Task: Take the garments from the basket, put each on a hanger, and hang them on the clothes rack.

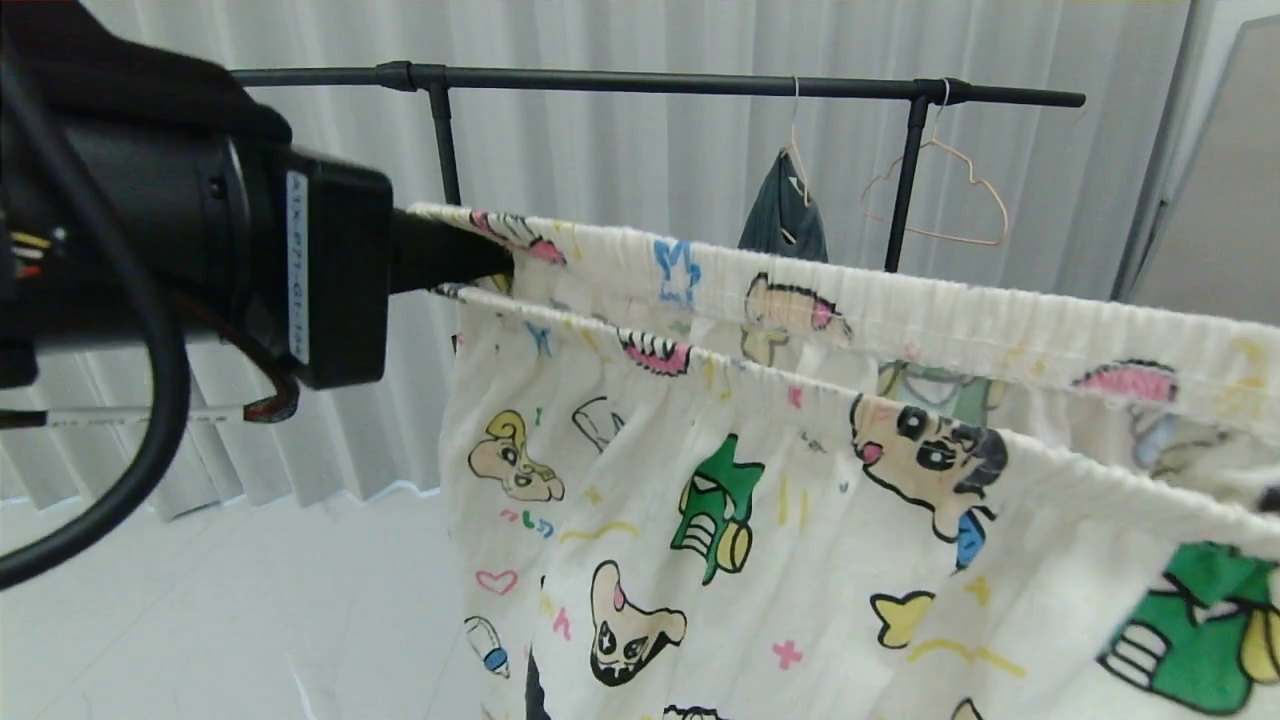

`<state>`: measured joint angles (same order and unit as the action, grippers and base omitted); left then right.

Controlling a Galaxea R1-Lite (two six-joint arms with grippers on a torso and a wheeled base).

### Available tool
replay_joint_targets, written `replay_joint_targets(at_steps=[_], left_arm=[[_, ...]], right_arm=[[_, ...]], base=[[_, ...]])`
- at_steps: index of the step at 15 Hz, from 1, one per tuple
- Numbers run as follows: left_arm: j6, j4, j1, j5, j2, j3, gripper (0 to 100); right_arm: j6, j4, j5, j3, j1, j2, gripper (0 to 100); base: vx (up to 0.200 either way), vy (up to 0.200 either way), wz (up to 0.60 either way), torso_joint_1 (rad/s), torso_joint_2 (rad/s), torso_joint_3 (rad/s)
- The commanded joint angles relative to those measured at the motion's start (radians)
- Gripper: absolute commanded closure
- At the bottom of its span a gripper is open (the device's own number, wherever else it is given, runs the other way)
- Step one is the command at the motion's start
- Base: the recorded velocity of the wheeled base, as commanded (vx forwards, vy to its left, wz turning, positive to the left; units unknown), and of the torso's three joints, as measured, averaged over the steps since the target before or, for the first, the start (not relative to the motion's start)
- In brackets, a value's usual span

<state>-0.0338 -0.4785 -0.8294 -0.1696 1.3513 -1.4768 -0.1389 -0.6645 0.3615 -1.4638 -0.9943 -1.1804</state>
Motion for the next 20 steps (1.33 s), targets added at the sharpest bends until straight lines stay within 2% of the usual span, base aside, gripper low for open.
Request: replay_joint_targets(at_steps=[1, 2, 3, 5, 7, 10, 12, 16, 18, 20], left_arm=[[0.018, -0.12, 0.001, -0.001, -0.05, 0.001, 100], [0.052, -0.219, 0.001, -0.001, -0.077, -0.002, 100], [0.091, -0.308, -0.005, -0.001, -0.103, -0.003, 100], [0.203, -0.388, -0.048, 0.001, -0.139, -0.007, 100], [0.365, -0.451, -0.174, 0.001, -0.161, -0.042, 100], [0.534, -0.465, -0.433, 0.002, -0.173, -0.048, 100], [0.572, -0.465, -0.534, 0.002, -0.172, -0.054, 100], [0.572, -0.465, -0.547, 0.001, -0.175, -0.06, 100], [0.568, -0.465, -0.542, -0.027, -0.173, -0.06, 100], [0.531, -0.465, -0.501, -0.114, -0.149, -0.066, 100]], right_arm=[[-0.004, 0.003, -0.092, 0.016, 0.048, 0.004, 100], [-0.004, 0.017, -0.147, 0.017, 0.063, -0.004, 100], [-0.002, 0.055, -0.167, 0.023, 0.077, -0.019, 100], [-0.004, 0.213, -0.167, 0.079, 0.083, -0.047, 100], [-0.004, 0.441, -0.161, 0.155, 0.08, -0.091, 100], [0.001, 0.641, -0.148, 0.166, 0.055, -0.179, 100], [0.001, 0.655, -0.148, 0.161, 0.034, -0.197, 100], [0.001, 0.649, -0.159, 0.168, 0.052, -0.189, 100], [-0.001, 0.606, -0.164, 0.157, 0.117, -0.166, 100], [-0.001, 0.416, -0.164, 0.077, 0.246, -0.123, 100]], base=[[0.0, 0.0, 0.0, 0.0, 0.0, 0.0], [0.0, 0.0, 0.0, 0.0, 0.0, 0.0], [0.0, 0.0, 0.0, 0.0, 0.0, 0.0], [0.0, 0.0, 0.0, 0.0, 0.0, 0.0], [0.0, 0.0, 0.0, 0.0, 0.0, 0.0], [0.0, 0.0, 0.0, 0.0, 0.0, 0.0], [0.0, 0.0, 0.0, 0.0, 0.0, 0.0], [0.0, 0.0, 0.0, 0.0, 0.0, 0.0], [0.0, 0.0, 0.0, 0.0, 0.0, 0.0], [0.0, 0.0, 0.0, 0.0, 0.0, 0.0]])
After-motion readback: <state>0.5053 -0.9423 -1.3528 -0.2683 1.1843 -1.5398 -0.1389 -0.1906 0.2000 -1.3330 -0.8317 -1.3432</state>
